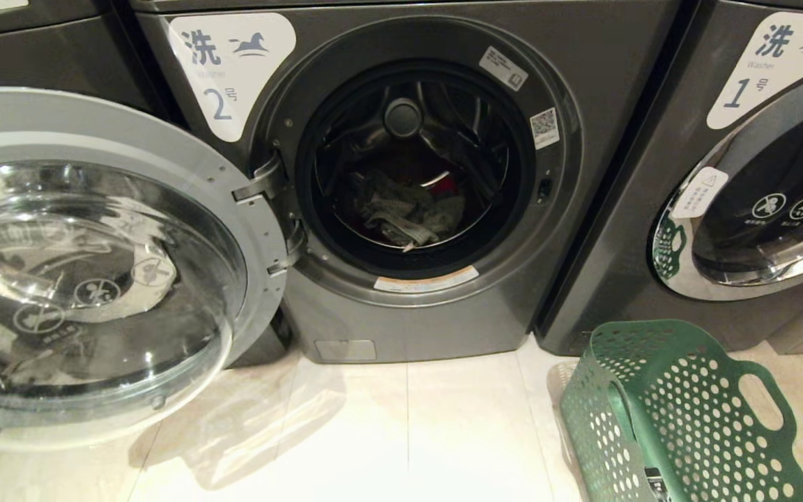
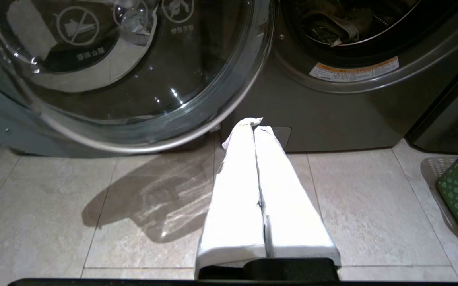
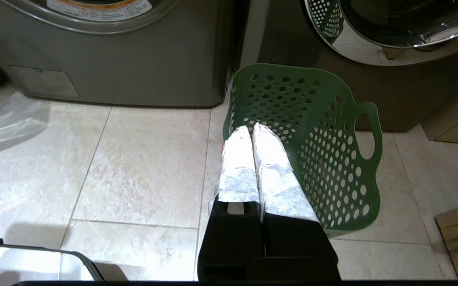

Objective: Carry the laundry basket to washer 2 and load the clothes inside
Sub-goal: Close the washing machine door with the left hand

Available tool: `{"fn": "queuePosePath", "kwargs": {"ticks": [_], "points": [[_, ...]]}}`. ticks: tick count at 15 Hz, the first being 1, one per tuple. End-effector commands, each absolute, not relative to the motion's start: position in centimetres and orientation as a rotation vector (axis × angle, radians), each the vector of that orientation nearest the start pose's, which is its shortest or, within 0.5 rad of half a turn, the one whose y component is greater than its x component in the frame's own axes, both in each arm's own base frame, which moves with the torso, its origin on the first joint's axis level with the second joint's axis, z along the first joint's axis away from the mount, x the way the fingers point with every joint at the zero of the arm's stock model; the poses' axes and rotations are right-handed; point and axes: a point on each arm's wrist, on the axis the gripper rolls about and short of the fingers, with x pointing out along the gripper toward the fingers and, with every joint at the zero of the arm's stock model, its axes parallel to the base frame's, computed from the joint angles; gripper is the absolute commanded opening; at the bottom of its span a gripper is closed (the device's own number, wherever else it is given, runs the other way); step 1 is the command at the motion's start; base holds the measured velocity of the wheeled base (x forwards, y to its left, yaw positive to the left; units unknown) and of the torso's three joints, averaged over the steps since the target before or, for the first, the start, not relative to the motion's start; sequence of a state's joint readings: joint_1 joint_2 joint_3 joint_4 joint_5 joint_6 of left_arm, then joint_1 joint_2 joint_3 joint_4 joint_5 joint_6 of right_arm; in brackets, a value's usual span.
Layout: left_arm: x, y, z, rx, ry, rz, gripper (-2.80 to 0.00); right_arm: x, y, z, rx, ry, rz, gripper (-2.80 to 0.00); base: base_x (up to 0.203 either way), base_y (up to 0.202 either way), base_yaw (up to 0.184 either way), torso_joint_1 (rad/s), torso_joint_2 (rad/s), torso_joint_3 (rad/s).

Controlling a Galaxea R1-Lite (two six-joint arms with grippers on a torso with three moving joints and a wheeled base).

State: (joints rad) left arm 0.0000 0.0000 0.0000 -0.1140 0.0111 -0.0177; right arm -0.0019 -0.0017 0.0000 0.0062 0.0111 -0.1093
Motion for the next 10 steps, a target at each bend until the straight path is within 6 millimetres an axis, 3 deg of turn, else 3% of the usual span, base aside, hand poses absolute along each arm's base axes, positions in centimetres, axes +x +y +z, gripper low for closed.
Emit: {"fn": "queuePosePath", "kwargs": {"ticks": [1, 10], "points": [[-2.02, 0.03, 7.61, -0.019, -0.075, 0.012, -2.80, -2.28, 0.03, 7.49, -0.115, 0.006, 0.011, -2.80, -0.195, 0.000, 0.001, 0.002, 0.00, 0.002], [-2.15, 0.03, 8.22, 0.037, -0.081, 0.017, -2.80, -2.28, 0.03, 7.49, -0.109, 0.006, 0.011, -2.80, -0.181, 0.000, 0.000, 0.001, 0.00, 0.004]]}}
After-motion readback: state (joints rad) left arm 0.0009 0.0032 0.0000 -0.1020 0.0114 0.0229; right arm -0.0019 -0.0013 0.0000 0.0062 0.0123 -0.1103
